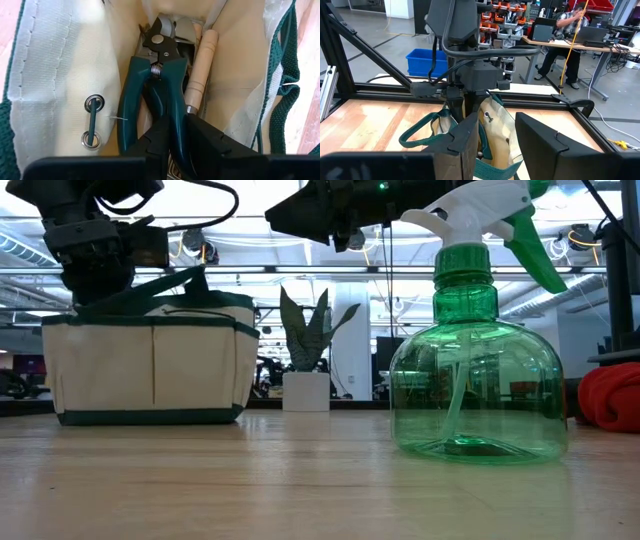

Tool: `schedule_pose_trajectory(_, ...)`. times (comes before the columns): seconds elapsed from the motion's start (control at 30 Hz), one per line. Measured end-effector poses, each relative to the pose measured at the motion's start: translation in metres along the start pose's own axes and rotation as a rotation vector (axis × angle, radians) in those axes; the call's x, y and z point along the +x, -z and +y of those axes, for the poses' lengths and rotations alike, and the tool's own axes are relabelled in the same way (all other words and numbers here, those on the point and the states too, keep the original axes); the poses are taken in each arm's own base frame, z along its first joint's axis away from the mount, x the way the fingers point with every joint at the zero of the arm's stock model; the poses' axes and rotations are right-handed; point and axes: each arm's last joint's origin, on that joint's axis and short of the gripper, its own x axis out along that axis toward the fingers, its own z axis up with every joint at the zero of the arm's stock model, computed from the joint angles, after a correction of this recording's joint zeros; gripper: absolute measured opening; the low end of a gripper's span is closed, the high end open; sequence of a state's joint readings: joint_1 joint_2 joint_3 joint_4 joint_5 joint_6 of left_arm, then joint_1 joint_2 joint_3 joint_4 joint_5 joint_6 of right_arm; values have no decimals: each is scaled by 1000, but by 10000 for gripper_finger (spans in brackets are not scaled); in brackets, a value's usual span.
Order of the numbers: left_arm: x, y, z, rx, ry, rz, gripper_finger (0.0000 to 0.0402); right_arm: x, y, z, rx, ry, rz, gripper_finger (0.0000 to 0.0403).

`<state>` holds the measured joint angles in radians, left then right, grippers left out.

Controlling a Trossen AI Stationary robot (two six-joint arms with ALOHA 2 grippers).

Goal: Pick & Place Garden tools in Gardening bag
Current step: Put the green shear scissors into the white gardening bag, then put the red gloves into the white gardening bag

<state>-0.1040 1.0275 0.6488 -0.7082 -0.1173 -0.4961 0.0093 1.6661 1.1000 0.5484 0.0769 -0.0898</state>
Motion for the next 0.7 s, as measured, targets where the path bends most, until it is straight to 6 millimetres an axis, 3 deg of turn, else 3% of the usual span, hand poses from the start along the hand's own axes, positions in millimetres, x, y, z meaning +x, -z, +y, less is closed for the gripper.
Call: schedule_pose_trajectory(0.7,0,-3,0,76,-29,-42,140,0,0,0,0,0,0,128)
